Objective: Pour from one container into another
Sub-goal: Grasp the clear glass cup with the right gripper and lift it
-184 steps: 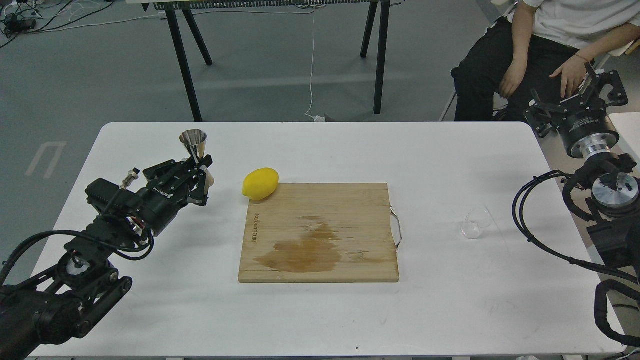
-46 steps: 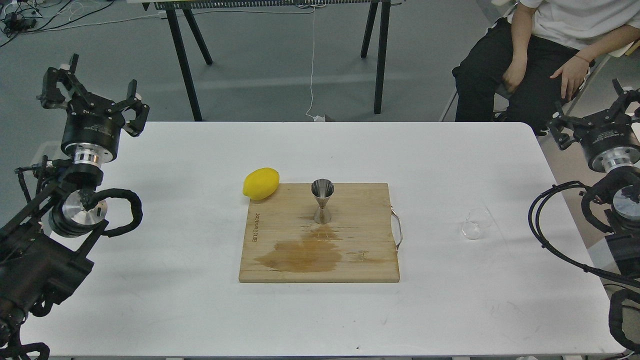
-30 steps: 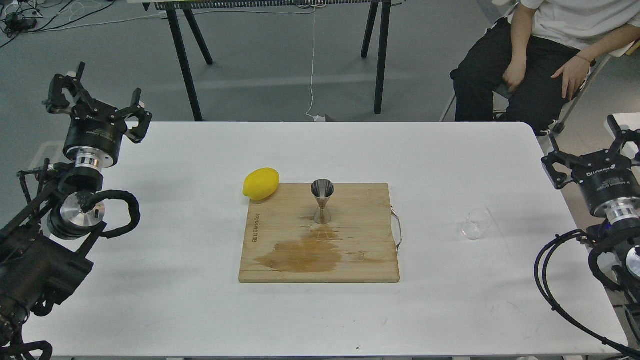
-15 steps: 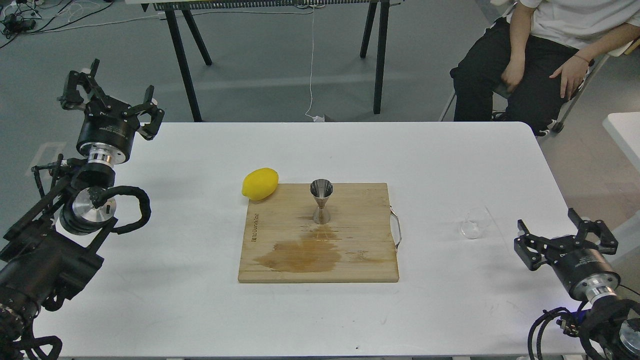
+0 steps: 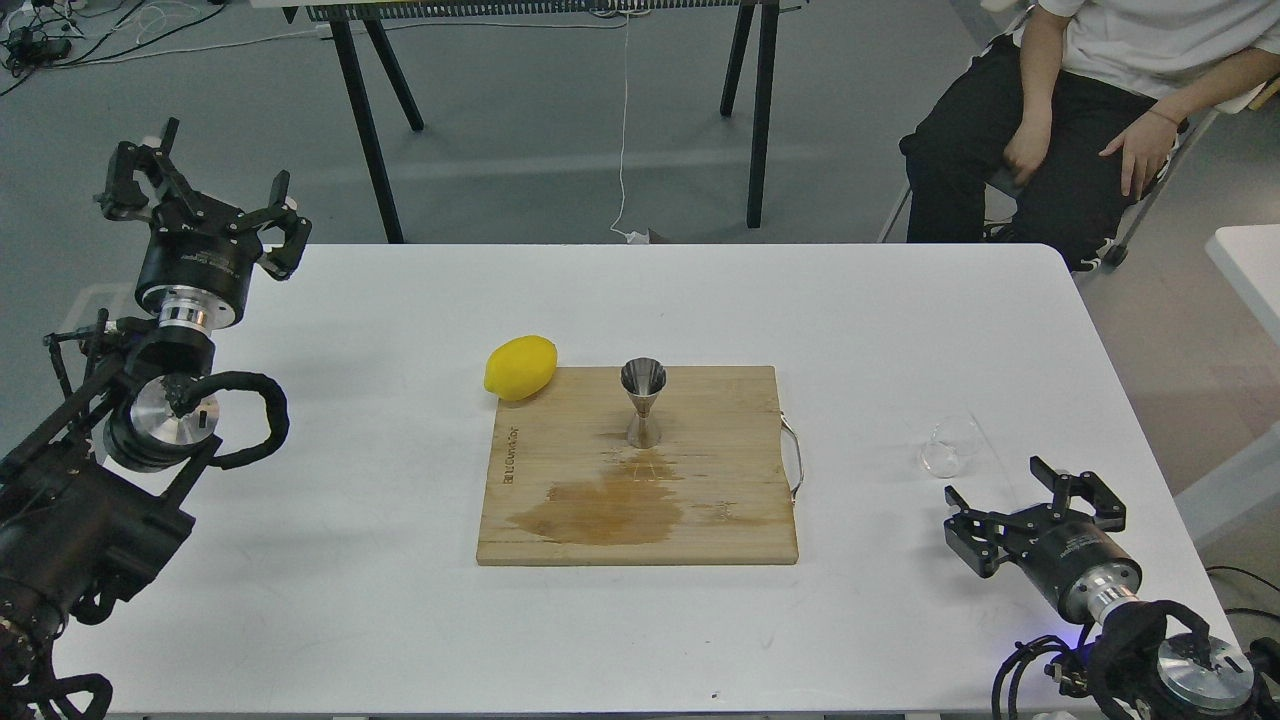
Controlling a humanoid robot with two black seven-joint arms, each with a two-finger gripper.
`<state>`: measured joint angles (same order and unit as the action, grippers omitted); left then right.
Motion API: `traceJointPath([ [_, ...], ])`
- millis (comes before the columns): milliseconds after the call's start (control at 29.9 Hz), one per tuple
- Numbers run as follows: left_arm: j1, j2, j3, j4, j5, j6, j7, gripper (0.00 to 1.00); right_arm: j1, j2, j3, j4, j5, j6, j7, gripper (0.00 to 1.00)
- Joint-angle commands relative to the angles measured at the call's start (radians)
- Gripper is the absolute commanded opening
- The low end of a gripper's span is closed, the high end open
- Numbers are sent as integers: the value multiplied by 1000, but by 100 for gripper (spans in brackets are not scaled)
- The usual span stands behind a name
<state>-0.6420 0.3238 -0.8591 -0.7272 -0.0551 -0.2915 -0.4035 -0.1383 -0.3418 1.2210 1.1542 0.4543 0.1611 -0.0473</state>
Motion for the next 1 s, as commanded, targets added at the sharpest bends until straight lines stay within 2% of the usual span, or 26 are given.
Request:
traceJointPath([
  [0,1,1,0,0,0,2,2,100,60,46,-20,-76,0,1,0,99],
  [301,2,11,2,0,1,5,-4,100,131,93,-9,-155,1,12,-2,99],
  [568,7,15,-1,0,1,26,-6,100,175,132,-2,-252,4,21,-3,91],
  [736,5,17,-3,0,1,28,-8,100,175,139,2,-268,9,81,-9,78],
  [970,5,15,-3,0,1,28,-6,100,177,138,8,-268,11,90,-28,55],
])
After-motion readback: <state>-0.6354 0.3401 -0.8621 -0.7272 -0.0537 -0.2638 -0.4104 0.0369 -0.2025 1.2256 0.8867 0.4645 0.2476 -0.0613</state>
